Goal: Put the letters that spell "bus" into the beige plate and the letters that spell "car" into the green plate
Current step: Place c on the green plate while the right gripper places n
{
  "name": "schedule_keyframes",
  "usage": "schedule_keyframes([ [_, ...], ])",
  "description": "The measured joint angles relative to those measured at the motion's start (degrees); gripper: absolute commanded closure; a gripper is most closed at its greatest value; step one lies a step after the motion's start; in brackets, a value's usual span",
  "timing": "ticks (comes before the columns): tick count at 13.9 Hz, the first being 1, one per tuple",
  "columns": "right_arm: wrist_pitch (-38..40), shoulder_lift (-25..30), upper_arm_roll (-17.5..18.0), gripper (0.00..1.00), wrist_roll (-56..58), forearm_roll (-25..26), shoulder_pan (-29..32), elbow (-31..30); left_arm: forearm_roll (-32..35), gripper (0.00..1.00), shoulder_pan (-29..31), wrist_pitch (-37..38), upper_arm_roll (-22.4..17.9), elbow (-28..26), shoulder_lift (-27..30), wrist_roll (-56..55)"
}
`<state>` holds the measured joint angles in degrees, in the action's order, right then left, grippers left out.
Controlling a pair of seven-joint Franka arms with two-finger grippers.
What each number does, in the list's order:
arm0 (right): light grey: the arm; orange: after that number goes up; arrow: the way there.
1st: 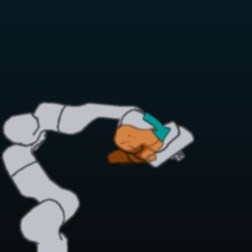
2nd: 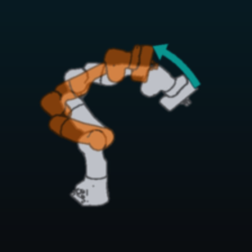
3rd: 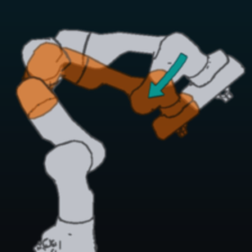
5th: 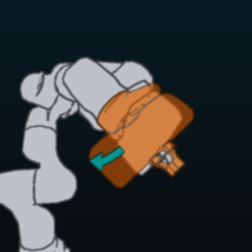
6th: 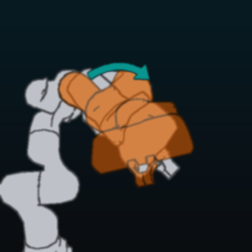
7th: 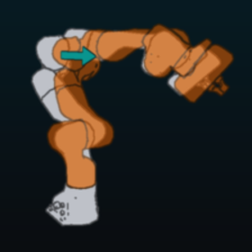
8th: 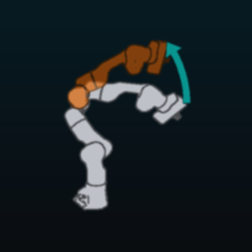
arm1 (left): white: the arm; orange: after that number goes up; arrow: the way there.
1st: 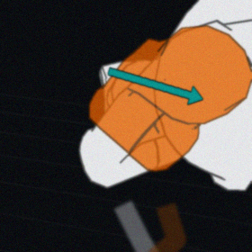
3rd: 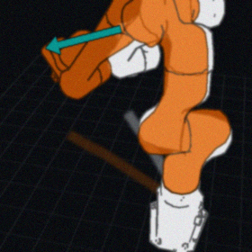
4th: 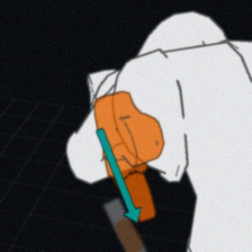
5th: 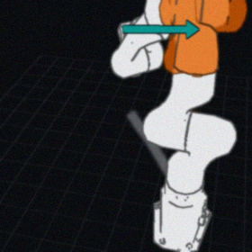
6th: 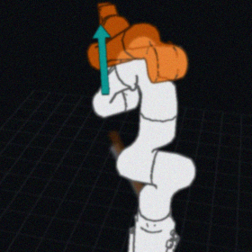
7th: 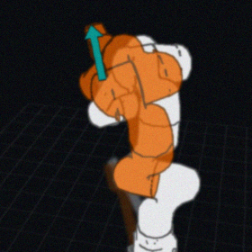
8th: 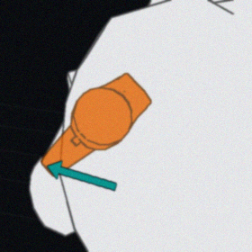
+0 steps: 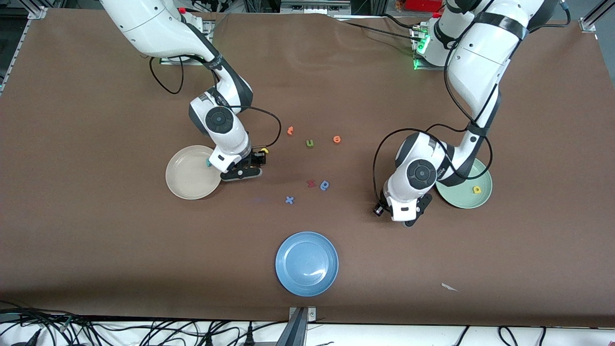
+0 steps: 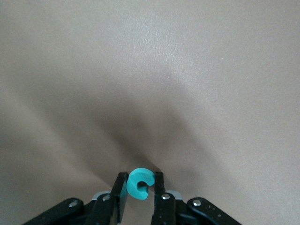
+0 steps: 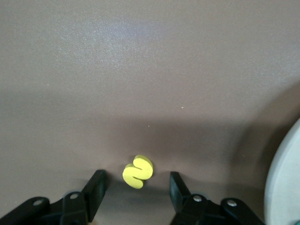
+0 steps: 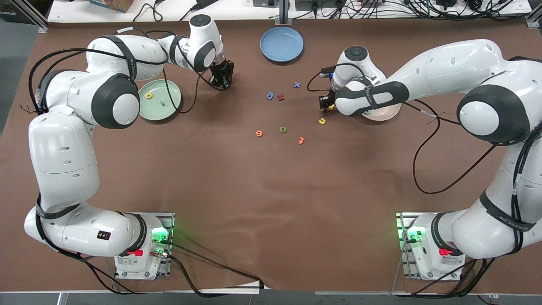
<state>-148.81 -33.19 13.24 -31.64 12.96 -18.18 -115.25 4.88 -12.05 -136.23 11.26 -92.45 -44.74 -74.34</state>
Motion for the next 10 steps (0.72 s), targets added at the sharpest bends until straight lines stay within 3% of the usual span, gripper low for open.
schedule_keyframes([
  [6, -0.01, 0.06, -0.06, 0.68, -0.01, 0.00, -0.01, 0.33, 0.42, 0.96, 0.34, 0.46, -0.14, 0.45, 0.03, 1.48],
  [10, 0.22, 0.50, -0.12, 0.75, 0.01, 0.08, -0.02, 0.41, 0.67, 0.96, 4.77, 14.49, -0.10, 2.69, 3.84, 14.38],
])
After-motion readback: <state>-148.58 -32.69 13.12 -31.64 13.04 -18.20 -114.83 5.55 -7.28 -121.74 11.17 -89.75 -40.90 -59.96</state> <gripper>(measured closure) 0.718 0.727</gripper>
